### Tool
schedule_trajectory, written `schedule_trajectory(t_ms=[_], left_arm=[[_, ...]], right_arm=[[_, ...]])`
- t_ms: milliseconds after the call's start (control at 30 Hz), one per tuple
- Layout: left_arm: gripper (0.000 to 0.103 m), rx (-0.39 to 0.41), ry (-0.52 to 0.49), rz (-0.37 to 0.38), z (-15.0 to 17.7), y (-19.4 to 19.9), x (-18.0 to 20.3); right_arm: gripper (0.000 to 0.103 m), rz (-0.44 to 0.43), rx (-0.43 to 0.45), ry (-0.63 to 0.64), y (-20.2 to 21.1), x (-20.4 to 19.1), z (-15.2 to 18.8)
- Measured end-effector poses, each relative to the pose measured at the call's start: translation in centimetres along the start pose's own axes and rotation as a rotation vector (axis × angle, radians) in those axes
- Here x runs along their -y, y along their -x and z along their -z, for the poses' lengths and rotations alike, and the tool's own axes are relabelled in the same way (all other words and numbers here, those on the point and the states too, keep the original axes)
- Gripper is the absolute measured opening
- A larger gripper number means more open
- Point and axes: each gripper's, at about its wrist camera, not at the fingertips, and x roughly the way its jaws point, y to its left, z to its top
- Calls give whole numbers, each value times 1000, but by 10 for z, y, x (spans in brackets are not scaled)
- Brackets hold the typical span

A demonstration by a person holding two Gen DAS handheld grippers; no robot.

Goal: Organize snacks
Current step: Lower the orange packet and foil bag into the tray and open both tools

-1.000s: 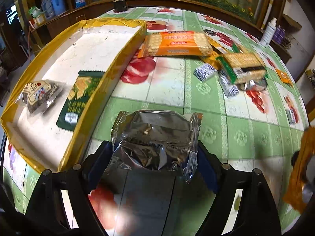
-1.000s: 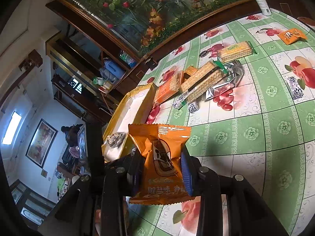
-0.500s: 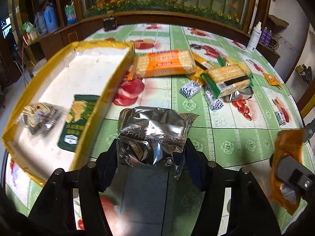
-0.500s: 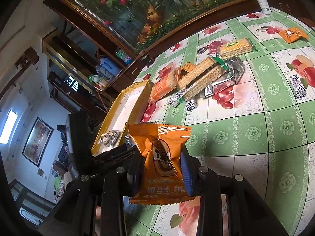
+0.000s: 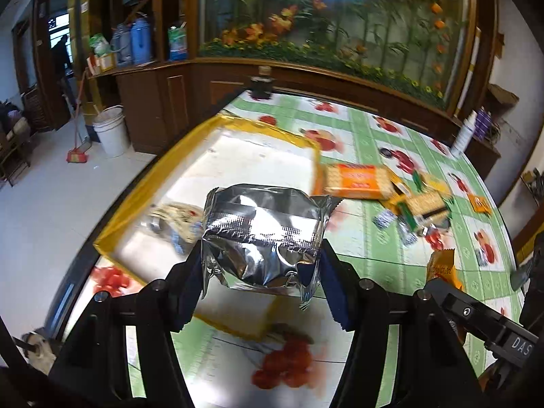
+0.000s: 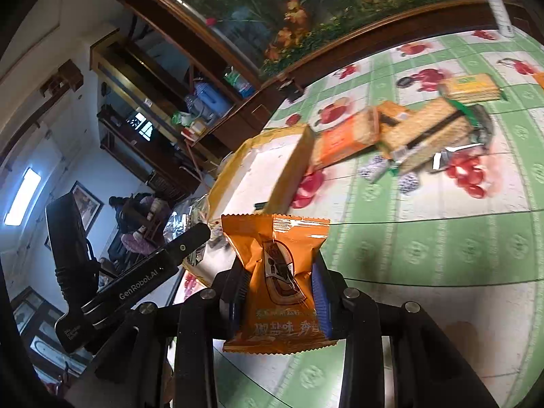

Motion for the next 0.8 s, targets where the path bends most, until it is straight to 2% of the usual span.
schedule_trajectory(t_ms=[233,467,533,600,700,800], left_arm=[[62,-14,70,-52,-14,-23,-46],[62,-43,150,-86,-28,-55,-72],[63,-57,174,-72,-31,-63,-79],[64,-67,183,-61,-33,-70,-83],[64,-77,160,-97,-33,-81,-82],[64,-106,169,-85,-30,-89,-86]], right_arm=[[35,-52,-55,31,-65,-38,-24],[35,-25,-113,41,-144,-56,-51],[38,-18,-140,45,-163,-59,-55],[40,5,-144,65,-176,-63,-58],[38,33,-147,106,-188,-69,-62],[37,60,-159,123,-195,-68,-64]])
